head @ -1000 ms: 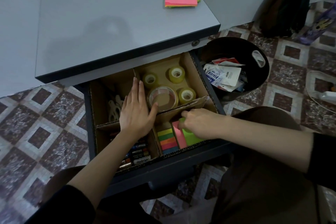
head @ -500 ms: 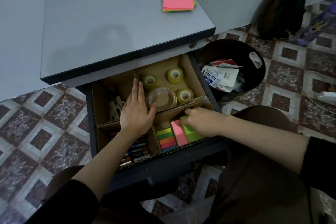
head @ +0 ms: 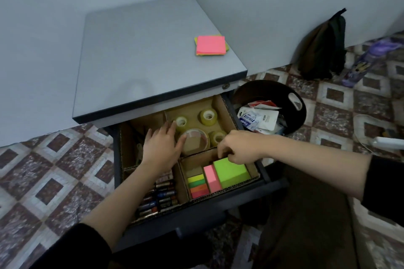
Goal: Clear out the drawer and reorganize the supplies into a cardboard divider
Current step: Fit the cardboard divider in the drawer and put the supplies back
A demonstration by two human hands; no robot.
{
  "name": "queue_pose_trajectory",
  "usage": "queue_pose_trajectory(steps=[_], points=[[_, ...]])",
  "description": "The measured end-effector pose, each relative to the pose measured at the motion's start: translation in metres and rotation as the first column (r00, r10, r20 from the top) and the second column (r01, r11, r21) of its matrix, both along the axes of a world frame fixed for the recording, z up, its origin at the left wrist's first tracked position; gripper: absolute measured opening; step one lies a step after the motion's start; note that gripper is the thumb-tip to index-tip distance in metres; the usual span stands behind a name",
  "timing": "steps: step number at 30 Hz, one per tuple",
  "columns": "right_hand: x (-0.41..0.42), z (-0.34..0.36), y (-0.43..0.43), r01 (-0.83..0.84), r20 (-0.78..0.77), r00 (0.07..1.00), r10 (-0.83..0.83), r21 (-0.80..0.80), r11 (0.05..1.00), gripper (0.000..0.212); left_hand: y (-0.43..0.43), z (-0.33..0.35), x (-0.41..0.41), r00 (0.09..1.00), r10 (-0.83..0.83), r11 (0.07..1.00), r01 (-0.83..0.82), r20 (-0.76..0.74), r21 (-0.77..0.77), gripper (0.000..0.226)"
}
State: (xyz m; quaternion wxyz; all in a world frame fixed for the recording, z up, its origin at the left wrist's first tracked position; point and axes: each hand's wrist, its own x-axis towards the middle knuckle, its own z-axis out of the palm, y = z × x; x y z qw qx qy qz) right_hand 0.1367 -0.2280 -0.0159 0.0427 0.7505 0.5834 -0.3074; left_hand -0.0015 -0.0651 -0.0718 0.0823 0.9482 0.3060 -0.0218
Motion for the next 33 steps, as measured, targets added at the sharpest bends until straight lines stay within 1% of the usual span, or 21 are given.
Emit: queue_pose_trajectory(steps=[1, 2, 4, 6, 8, 10, 12, 15, 18, 22, 24, 26, 28, 29, 31, 33], points=[[0.004, 0.007, 0.003, 0.019, 0.008, 1.000, -0.020, 0.050, 0.999, 0.025, 0.001, 0.010, 0.002, 0.998, -0.019, 0.998, 0.016, 0.052, 0.055, 0.049], [0.010, 0.014, 0.007, 0.041, 0.016, 0.999, -0.043, 0.107, 0.993, 0.018, 0.002, 0.020, 0.006, 0.995, -0.038, 0.997, 0.031, 0.094, 0.073, 0.040], [0.023, 0.028, 0.016, 0.082, 0.027, 0.996, -0.090, 0.227, 0.970, 0.011, 0.004, 0.042, 0.016, 0.983, -0.076, 0.997, 0.077, 0.169, -0.001, 0.031], [0.038, 0.046, 0.026, 0.133, 0.028, 0.988, -0.150, 0.327, 0.936, 0.013, 0.005, 0.064, 0.030, 0.955, -0.154, 0.977, 0.185, 0.253, -0.103, 0.025], [0.057, 0.062, 0.034, 0.204, 0.000, 0.974, -0.225, 0.425, 0.882, 0.013, 0.009, 0.084, 0.045, 0.923, -0.201, 0.951, 0.265, 0.329, -0.161, 0.021], [0.076, 0.071, 0.041, 0.261, 0.001, 0.953, -0.302, 0.503, 0.824, 0.013, 0.016, 0.099, 0.064, 0.911, -0.202, 0.949, 0.272, 0.360, -0.157, 0.018], [0.096, 0.071, 0.047, 0.306, 0.053, 0.917, -0.395, 0.540, 0.784, 0.017, 0.025, 0.109, 0.085, 0.899, -0.220, 0.956, 0.276, 0.378, -0.100, 0.015], [0.119, 0.061, 0.054, 0.358, 0.106, 0.873, -0.475, 0.523, 0.774, 0.028, 0.042, 0.122, 0.119, 0.906, -0.230, 0.964, 0.261, 0.354, -0.042, 0.019], [0.126, 0.051, 0.054, 0.346, 0.132, 0.874, -0.467, 0.506, 0.790, 0.032, 0.058, 0.130, 0.153, 0.917, -0.231, 0.969, 0.248, 0.324, -0.012, 0.025], [0.126, 0.039, 0.051, 0.328, 0.117, 0.881, -0.459, 0.548, 0.769, 0.041, 0.071, 0.129, 0.192, 0.933, -0.218, 0.972, 0.234, 0.285, -0.023, 0.034], [0.127, 0.032, 0.049, 0.342, 0.083, 0.879, -0.470, 0.577, 0.742, 0.045, 0.072, 0.128, 0.206, 0.947, -0.253, 0.963, 0.267, 0.200, -0.045, 0.049], [0.130, 0.027, 0.047, 0.346, 0.053, 0.881, -0.470, 0.605, 0.717, 0.046, 0.074, 0.130, 0.217, 0.954, -0.290, 0.952, 0.295, 0.072, -0.086, 0.070], [0.131, 0.025, 0.046, 0.339, 0.044, 0.888, -0.457, 0.607, 0.718, 0.046, 0.079, 0.133, 0.224, 0.956, -0.293, 0.949, 0.287, -0.028, -0.134, 0.089], [0.132, 0.024, 0.045, 0.333, 0.046, 0.892, -0.450, 0.606, 0.722, 0.046, 0.081, 0.134, 0.227, 0.955, -0.293, 0.947, 0.282, -0.049, -0.155, 0.094], [0.135, 0.023, 0.045, 0.321, 0.052, 0.896, -0.441, 0.609, 0.725, 0.046, 0.082, 0.135, 0.233, 0.955, -0.295, 0.944, 0.286, -0.033, -0.163, 0.089], [0.135, 0.022, 0.045, 0.325, 0.040, 0.898, -0.438, 0.612, 0.721, 0.047, 0.082, 0.134, 0.237, 0.956, -0.294, 0.948, 0.292, 0.000, -0.125, 0.086]])
